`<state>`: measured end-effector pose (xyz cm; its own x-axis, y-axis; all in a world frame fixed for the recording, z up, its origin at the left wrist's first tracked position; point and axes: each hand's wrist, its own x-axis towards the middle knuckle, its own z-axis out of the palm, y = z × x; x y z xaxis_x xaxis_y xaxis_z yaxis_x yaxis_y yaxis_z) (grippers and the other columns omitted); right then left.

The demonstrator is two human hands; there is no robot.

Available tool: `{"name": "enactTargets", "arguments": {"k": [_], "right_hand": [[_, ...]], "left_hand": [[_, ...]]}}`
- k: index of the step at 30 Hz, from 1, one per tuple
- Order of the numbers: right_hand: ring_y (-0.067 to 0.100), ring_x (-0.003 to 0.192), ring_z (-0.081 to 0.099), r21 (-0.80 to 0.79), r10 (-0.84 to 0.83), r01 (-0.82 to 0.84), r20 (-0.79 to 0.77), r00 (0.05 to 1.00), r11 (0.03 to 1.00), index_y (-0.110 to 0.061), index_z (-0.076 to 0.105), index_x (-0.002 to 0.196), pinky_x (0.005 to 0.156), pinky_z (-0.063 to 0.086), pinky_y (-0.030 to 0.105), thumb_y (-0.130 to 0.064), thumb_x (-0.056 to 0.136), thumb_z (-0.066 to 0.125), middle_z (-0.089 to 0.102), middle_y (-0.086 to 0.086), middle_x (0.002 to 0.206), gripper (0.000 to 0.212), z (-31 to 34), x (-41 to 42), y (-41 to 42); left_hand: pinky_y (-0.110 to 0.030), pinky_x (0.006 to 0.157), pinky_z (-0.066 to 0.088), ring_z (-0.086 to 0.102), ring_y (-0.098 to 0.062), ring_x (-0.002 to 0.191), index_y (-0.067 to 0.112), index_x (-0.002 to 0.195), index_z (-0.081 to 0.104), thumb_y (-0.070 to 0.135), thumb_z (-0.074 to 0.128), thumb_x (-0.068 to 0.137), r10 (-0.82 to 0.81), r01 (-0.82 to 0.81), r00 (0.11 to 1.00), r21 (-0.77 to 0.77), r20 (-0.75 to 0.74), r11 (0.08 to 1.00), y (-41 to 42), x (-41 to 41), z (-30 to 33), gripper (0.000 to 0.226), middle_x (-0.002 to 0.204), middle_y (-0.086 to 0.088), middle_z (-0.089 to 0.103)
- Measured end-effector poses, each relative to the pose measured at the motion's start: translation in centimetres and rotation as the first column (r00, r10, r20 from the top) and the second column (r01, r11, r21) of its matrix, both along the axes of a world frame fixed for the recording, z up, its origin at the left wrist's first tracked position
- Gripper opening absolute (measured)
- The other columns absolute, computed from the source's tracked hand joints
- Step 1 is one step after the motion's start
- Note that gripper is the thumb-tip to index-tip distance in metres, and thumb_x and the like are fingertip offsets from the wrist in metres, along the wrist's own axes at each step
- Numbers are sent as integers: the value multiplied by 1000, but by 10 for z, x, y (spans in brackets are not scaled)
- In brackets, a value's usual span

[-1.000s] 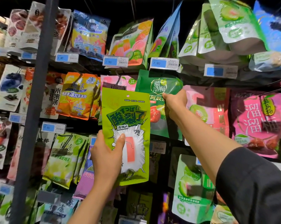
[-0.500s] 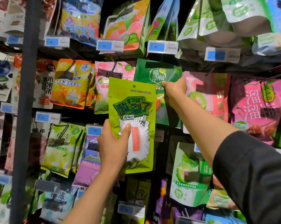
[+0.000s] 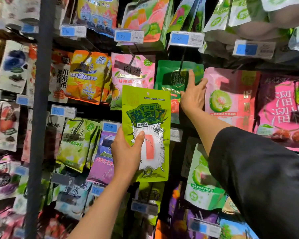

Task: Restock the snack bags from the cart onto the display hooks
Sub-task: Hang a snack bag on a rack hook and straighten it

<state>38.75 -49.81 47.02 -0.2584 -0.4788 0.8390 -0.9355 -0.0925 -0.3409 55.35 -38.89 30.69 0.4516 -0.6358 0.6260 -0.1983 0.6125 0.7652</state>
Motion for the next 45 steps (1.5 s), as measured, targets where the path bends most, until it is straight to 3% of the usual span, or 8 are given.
{"name": "enactTargets", "arguments": {"k": [4,11,14,18,23,28,35,45], "right_hand": [[42,139,15,140,109,-86,-163,981,986,-38,31,147,113,21,50,-52,84,65,-4,18,158,73,-27,-14,6],[39,146,-11,305,22,29,-162,986,952,-41,17,150,116,6,54,-42,93,58,-17,14,159,71,-41,-11,19],[37,143,19,30,118,-115,-109,987,993,-20,50,136,116,20,49,-35,93,57,27,18,153,46,-66,-9,42],[24,81,56,-258,333,-277,208,919,926,-8,63,80,75,42,37,-34,93,58,62,6,79,29,-137,-4,87],[5,54,53,-57,463,-748,815,348,661,-5,65,103,46,41,18,-31,86,70,60,-2,71,32,-195,-1,103],[10,60,67,-128,432,-812,887,163,569,-9,68,86,53,52,21,-4,92,57,72,-1,68,13,-213,-6,105],[15,59,65,-253,389,-692,920,43,676,-8,67,81,61,55,29,1,89,59,70,2,66,14,-212,-5,75],[11,56,66,-388,552,-698,834,12,602,-6,66,84,56,56,26,4,91,54,71,-2,63,18,-177,1,34]], "left_hand": [[-51,106,38,47,-28,128,8,138,45,52,64,82,-22,24,999,81,-28,996,3,8,-19,74,137,-10,54],[-52,104,41,50,-29,126,7,136,48,69,57,67,-46,59,996,165,-79,985,17,11,-52,93,134,-11,56],[-52,103,42,51,-30,123,8,133,50,58,66,73,-96,116,990,204,-106,972,25,8,-66,79,130,-12,58],[-49,101,46,59,-23,114,14,123,59,53,66,68,-186,224,969,248,-165,943,30,1,-94,68,120,-4,65],[-49,97,49,66,-19,105,16,113,65,31,73,75,-389,438,897,300,-211,847,27,-8,-126,41,110,-2,71],[-49,98,49,63,-20,109,26,112,65,48,74,68,-449,483,875,379,-181,789,21,-12,-147,50,118,-1,67],[-34,100,35,43,-23,131,17,144,31,28,69,86,-147,42,955,373,258,927,3,-17,-123,70,147,-3,43],[-34,121,7,-6,-22,149,10,153,1,-7,51,87,45,-16,625,-45,779,999,-67,-25,-37,84,162,-6,-5]]}}
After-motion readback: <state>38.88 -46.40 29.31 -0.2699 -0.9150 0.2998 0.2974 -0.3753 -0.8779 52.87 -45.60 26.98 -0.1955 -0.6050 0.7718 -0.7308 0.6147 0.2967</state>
